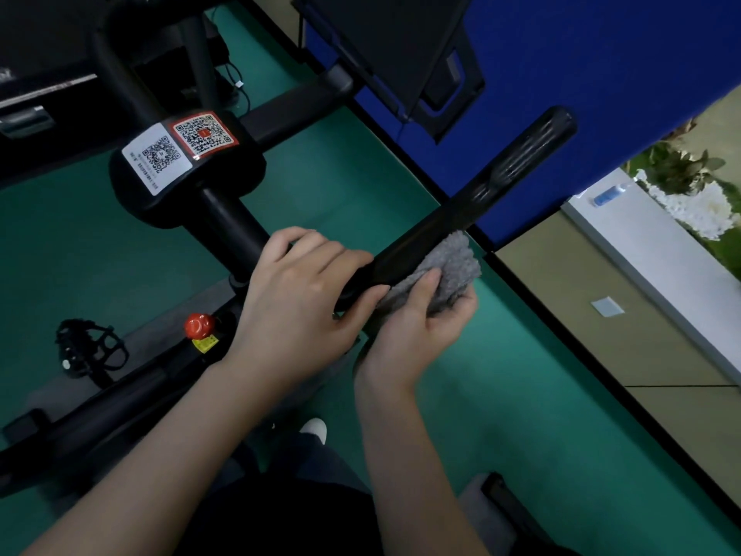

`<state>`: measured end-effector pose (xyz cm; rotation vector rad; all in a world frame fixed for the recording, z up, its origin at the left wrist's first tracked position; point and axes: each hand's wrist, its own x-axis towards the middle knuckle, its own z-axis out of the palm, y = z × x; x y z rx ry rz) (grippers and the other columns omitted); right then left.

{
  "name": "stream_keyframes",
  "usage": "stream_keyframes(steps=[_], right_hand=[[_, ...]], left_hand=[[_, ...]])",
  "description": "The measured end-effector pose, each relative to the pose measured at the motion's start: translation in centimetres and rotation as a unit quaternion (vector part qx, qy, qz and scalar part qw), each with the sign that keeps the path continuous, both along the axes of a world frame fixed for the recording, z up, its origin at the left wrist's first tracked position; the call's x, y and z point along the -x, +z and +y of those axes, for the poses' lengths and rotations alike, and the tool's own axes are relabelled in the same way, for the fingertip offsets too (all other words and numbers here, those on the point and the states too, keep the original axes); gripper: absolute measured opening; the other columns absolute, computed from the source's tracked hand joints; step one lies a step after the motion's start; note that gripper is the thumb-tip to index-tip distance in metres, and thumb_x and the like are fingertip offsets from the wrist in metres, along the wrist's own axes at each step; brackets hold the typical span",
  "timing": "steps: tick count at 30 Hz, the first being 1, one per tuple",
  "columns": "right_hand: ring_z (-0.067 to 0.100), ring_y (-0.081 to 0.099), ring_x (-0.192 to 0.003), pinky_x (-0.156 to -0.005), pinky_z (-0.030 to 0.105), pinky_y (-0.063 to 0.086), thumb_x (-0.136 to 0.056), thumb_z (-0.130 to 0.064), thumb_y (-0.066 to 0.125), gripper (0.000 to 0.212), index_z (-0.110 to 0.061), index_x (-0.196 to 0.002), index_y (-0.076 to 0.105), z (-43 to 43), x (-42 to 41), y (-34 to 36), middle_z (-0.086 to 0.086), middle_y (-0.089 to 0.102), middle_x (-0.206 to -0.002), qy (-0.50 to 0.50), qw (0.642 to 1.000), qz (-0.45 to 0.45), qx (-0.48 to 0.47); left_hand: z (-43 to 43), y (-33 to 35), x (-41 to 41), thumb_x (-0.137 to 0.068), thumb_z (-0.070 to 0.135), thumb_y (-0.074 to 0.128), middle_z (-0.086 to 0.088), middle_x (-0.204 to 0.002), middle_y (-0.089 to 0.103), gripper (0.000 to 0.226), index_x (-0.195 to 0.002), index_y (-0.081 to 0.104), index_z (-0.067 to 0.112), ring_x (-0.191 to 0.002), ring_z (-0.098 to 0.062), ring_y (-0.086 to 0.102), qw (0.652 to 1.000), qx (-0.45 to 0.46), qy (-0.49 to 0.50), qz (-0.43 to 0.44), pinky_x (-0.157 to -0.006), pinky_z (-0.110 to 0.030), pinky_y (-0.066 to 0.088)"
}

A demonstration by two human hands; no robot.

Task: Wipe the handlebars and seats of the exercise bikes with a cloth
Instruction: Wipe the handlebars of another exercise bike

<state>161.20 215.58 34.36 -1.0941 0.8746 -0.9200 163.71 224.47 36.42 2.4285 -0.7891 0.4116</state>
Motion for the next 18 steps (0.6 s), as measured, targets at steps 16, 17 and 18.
stream_keyframes(steps=[16, 17, 18], right_hand=[[0.022, 0.061, -0.078, -0.080, 0.038, 0.052, -0.095, 0.002, 0.043, 0.024, -0.013, -0.107, 0.058, 0.5, 0.1, -0.8, 0.012, 0.063, -0.087, 0.115, 0.938, -0.056, -0.322], [0.024, 0.060, -0.081, -0.084, 0.040, 0.051, -0.094, 0.002, 0.042, 0.029, -0.011, -0.116, 0.056, 0.3, -0.2, -0.7, 0.013, 0.063, -0.087, 0.112, 0.934, -0.061, -0.333], [0.025, 0.059, -0.082, -0.085, 0.041, 0.051, -0.094, 0.002, 0.041, 0.032, -0.009, -0.122, 0.053, 0.2, -0.4, -0.7, 0.013, 0.063, -0.088, 0.115, 0.930, -0.064, -0.342]], left_hand=[[0.2, 0.3, 0.0, -0.093, 0.043, 0.049, 0.005, -0.083, 0.065, 0.034, -0.101, 0.068, 0.016, -0.081, -0.020, 0.059, 1.000, -0.016, -0.009, 0.017, -0.089, -0.031, 0.034], [0.2, 0.3, 0.0, -0.093, 0.043, 0.049, 0.005, -0.084, 0.065, 0.033, -0.101, 0.068, 0.016, -0.081, -0.020, 0.059, 1.000, -0.017, -0.009, 0.018, -0.089, -0.031, 0.034], [0.2, 0.3, 0.0, -0.093, 0.043, 0.049, 0.005, -0.084, 0.065, 0.033, -0.101, 0.068, 0.016, -0.081, -0.020, 0.059, 1.000, -0.017, -0.009, 0.018, -0.088, -0.031, 0.034]])
